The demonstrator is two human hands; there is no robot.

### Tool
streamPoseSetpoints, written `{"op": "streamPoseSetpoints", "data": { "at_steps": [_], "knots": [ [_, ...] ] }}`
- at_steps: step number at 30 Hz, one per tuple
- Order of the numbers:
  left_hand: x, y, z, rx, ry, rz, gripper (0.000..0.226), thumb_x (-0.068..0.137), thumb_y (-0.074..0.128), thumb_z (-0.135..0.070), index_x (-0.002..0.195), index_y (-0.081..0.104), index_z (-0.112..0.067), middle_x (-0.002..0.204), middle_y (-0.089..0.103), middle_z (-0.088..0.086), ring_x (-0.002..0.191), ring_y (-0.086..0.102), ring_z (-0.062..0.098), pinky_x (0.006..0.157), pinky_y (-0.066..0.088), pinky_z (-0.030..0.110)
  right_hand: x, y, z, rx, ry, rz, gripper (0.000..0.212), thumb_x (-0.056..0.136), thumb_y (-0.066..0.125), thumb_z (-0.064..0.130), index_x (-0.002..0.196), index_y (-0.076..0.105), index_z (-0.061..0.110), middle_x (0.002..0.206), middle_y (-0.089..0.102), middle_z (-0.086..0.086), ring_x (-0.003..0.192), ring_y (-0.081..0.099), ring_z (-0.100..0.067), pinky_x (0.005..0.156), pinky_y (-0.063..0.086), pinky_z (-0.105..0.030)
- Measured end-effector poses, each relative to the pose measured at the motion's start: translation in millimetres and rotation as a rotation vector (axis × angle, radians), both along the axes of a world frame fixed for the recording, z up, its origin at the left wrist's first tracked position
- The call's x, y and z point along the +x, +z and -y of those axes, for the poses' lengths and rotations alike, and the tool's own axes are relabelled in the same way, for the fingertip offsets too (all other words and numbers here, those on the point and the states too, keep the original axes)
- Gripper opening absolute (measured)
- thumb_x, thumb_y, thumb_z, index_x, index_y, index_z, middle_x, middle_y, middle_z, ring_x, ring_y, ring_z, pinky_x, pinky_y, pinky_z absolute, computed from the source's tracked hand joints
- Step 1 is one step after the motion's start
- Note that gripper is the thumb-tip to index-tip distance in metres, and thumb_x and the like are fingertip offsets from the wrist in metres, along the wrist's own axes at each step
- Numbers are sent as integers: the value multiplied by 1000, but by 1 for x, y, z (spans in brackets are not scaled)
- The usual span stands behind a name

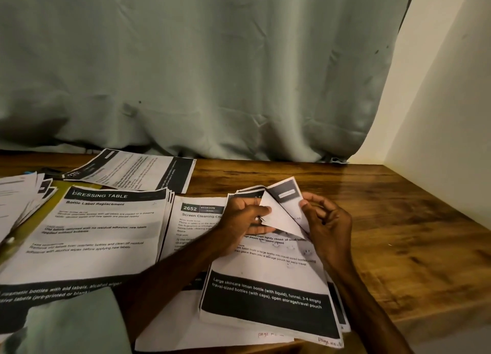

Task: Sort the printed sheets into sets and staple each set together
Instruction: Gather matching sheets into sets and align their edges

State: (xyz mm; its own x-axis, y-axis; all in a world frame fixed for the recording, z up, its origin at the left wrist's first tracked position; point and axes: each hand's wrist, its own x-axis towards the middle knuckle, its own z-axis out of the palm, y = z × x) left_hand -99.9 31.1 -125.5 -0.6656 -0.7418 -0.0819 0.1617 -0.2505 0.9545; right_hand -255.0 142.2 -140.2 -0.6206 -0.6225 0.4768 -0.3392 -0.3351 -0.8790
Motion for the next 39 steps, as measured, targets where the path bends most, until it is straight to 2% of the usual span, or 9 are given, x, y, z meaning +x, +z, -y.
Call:
{"op": "streamPoseSetpoints", "data": {
  "at_steps": [4, 11, 17, 21, 26, 29, 32, 36, 39],
  "knots": [
    [0, 0, 1, -16, 2, -18, 15, 94, 67, 1, 104, 68, -10, 99, 78, 11, 85, 78, 27, 69, 65, 35, -4, 5, 1, -8, -39, 115, 27, 97, 65, 7, 123, 66, 14, 94, 77, 21, 90, 75, -6, 67, 60, -21],
    [-1, 0, 0, -35, -22, -39, 15, 94, 67, 1, 102, 68, -12, 89, 80, 4, 83, 78, 25, 70, 65, 36, -12, 7, 1, 8, -80, 179, 30, 98, 63, 7, 128, 67, 11, 112, 76, 4, 91, 75, -9, 67, 58, -19],
    [1, 1, 2, -34, -21, -33, 17, 93, 69, 1, 108, 68, -5, 90, 80, 6, 84, 78, 28, 69, 65, 37, -12, 8, -1, 38, -110, 213, 26, 100, 62, 13, 124, 70, 18, 109, 77, 11, 94, 74, -13, 74, 62, -29],
    [3, 2, 5, -44, -5, -22, 19, 92, 69, 0, 111, 69, -1, 97, 78, 13, 83, 78, 28, 63, 64, 33, -17, 9, 0, 39, -116, 217, 27, 101, 61, 10, 126, 68, 13, 110, 74, 9, 86, 73, 1, 64, 56, -14],
    [3, 3, 6, -78, -4, -32, 15, 94, 67, -2, 108, 70, -1, 100, 78, 13, 86, 77, 28, 63, 62, 30, -21, 12, 0, 68, -127, 200, 24, 100, 61, 10, 123, 68, 15, 108, 73, 10, 89, 73, -1, 64, 54, -13],
    [3, 8, 4, -75, 19, -58, 10, 94, 65, 1, 100, 71, -3, 90, 79, 8, 82, 77, 25, 66, 65, 33, -20, 18, -1, 86, -138, 160, 28, 99, 65, 13, 127, 67, 12, 110, 74, 5, 93, 72, -4, 71, 57, -15],
    [4, 9, 4, -37, 85, -58, 10, 92, 66, 2, 98, 69, -6, 79, 78, 2, 75, 77, 19, 60, 62, 28, -16, 15, -4, 114, -142, 143, 34, 97, 68, 13, 130, 65, 7, 110, 74, 0, 95, 72, -5, 85, 59, -22],
    [5, 8, 10, -6, 117, -57, 16, 90, 68, 1, 105, 66, -6, 90, 75, 6, 83, 76, 21, 65, 64, 29, -17, 11, -5, 146, -170, 101, 33, 97, 68, 11, 130, 65, 6, 100, 73, 12, 89, 71, -3, 85, 60, -24],
    [7, 8, 19, -21, 131, -46, 13, 89, 70, 0, 99, 66, -8, 94, 72, 6, 94, 73, 24, 66, 62, 28, -18, 11, -5, 165, -178, 115, 35, 95, 69, 7, 130, 64, 5, 96, 74, 12, 90, 72, -4, 84, 59, -23]
  ]
}}
